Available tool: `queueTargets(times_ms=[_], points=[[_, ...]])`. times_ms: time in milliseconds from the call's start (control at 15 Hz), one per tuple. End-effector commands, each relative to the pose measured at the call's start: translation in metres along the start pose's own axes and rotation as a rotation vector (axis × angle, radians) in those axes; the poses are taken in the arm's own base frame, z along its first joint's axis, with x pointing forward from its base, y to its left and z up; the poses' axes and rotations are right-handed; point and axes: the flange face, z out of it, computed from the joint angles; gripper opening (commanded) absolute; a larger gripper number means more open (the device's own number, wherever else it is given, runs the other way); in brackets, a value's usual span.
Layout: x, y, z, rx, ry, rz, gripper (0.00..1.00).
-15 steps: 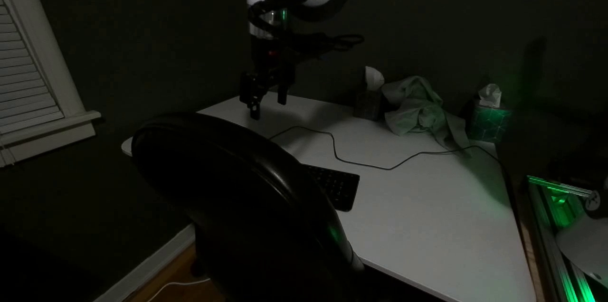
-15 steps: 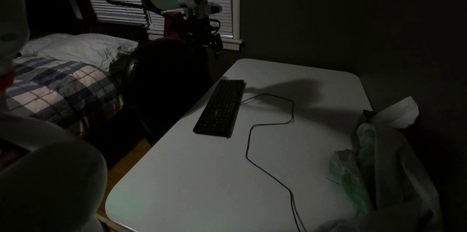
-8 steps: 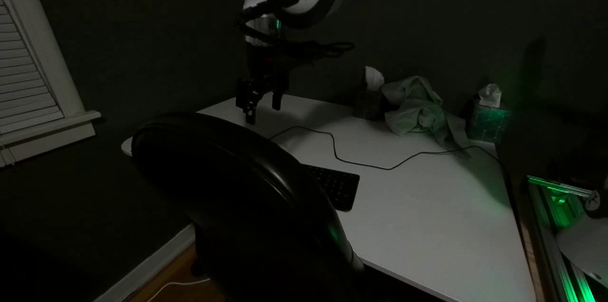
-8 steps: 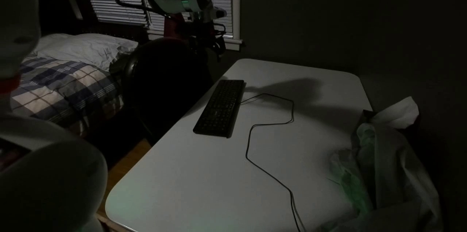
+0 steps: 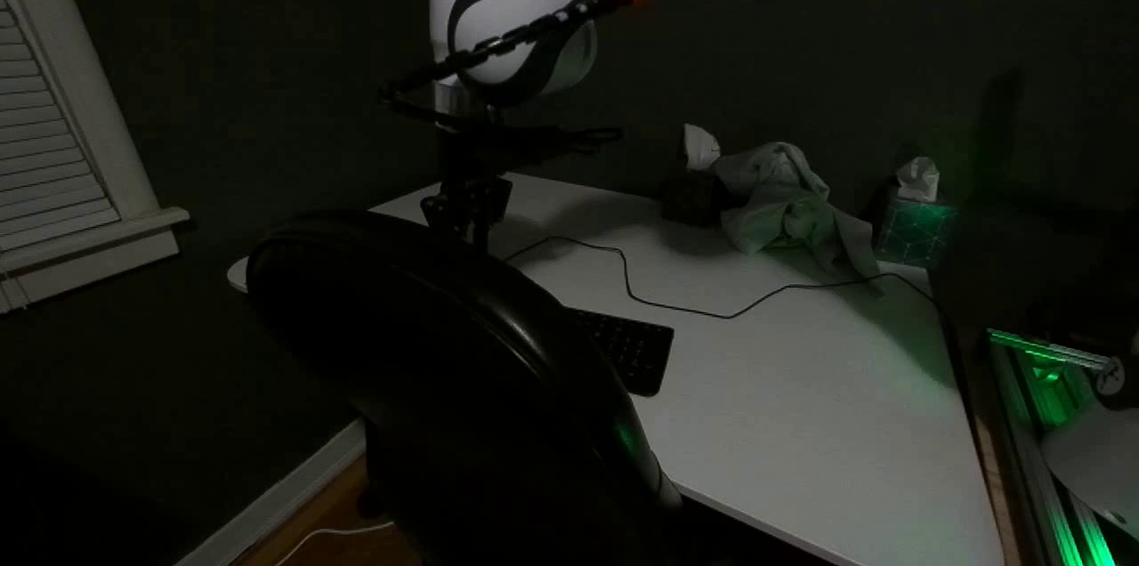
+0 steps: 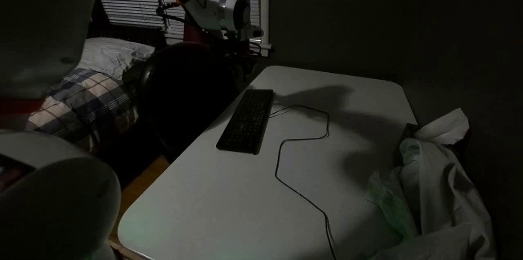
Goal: Press a button on the keyboard
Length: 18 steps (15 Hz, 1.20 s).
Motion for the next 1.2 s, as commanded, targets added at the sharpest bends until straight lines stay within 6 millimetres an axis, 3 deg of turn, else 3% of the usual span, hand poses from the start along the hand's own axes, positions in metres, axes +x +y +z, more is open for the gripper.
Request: queueTargets(times_ms=[0,133,1133], points=[[0.018,0.004,0.028,-0.013,-0.038,0.144,0.11],[0.023,0.008,0.04,-0.014,-0.055,0.219,0.0],[0.046,0.008,0.094,0.039,-0.112,0.564,0.0]])
